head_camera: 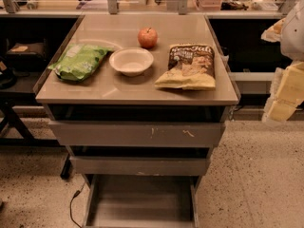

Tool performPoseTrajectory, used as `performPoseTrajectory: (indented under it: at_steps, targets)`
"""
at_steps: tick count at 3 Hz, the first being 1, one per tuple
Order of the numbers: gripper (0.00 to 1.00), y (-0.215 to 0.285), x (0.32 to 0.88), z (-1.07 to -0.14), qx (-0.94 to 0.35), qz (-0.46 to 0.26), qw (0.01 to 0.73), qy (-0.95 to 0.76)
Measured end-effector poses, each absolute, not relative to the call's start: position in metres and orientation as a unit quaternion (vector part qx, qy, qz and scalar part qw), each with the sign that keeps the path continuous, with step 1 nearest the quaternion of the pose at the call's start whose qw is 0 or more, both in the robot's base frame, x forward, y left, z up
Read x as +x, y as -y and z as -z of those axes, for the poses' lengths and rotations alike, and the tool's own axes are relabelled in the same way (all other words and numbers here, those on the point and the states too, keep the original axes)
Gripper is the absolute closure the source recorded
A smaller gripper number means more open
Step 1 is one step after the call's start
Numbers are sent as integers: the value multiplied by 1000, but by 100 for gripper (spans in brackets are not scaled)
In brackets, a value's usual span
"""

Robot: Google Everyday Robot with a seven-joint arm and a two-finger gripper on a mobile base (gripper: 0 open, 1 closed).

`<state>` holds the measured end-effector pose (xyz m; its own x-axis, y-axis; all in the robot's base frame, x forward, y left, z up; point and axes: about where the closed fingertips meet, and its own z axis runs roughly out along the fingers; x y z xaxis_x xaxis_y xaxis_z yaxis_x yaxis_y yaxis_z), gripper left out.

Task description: Close bottom drawer

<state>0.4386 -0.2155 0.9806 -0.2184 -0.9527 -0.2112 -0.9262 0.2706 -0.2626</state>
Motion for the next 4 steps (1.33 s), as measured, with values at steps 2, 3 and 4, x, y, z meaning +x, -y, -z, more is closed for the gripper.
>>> performPoseTrajectory:
  at_steps: [2, 3, 4]
  targets:
    - [18, 215, 439, -981, -603, 40, 166, -780]
    - [41, 215, 439, -981, -603, 40, 166, -779]
    - [64, 215, 439, -981, -603, 40, 166, -779]
